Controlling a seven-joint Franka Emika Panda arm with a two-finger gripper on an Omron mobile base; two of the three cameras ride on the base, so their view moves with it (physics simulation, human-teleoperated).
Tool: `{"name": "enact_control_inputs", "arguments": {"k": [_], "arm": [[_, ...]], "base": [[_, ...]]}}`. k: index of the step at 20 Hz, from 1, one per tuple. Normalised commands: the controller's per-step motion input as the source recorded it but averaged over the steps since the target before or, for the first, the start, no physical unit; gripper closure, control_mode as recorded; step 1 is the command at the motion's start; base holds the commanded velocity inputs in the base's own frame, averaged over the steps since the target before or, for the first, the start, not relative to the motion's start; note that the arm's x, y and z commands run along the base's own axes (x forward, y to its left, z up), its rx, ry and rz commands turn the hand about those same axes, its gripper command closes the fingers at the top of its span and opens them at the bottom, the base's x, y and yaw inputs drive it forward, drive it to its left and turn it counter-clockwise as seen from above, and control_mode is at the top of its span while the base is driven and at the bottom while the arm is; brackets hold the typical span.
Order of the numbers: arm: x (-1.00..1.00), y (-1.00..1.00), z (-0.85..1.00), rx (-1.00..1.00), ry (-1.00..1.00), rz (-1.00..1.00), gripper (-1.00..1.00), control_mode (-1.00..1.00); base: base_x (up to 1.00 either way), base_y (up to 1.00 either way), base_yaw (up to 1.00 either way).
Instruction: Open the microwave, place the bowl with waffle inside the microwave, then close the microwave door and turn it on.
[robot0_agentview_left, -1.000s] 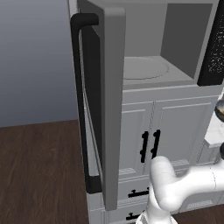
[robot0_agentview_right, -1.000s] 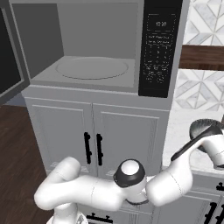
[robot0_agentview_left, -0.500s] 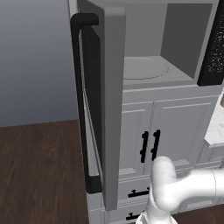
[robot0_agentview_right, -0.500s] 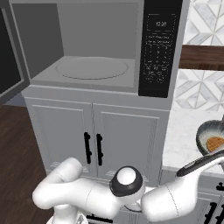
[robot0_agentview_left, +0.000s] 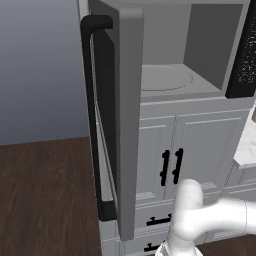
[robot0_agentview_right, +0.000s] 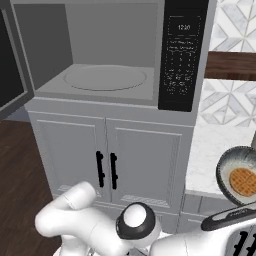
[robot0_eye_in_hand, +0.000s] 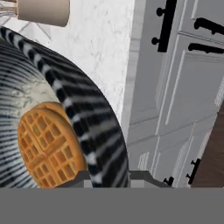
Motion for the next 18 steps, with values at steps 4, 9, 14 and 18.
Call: {"name": "enact_control_inputs", "arguments": {"k": [4,9,14,18], "arm": [[-1.00,0.73,0.20,-0.08,-0.03,0.18,1.00,-1.00],[-1.00,0.84,0.39,-0.07,-0.16,0.21,1.00,-1.00],[-0.82,1.00,0.22,-0.08,-0.12,0.17,1.00,-1.00],[-0.30,1.00,0.09,-0.16,0.00,0.08,1.00,-1.00]], "base": [[0.00,0.00,0.00],[0.00,0.00,0.00],[0.00,0.00,0.00],[0.00,0.00,0.00]]}}
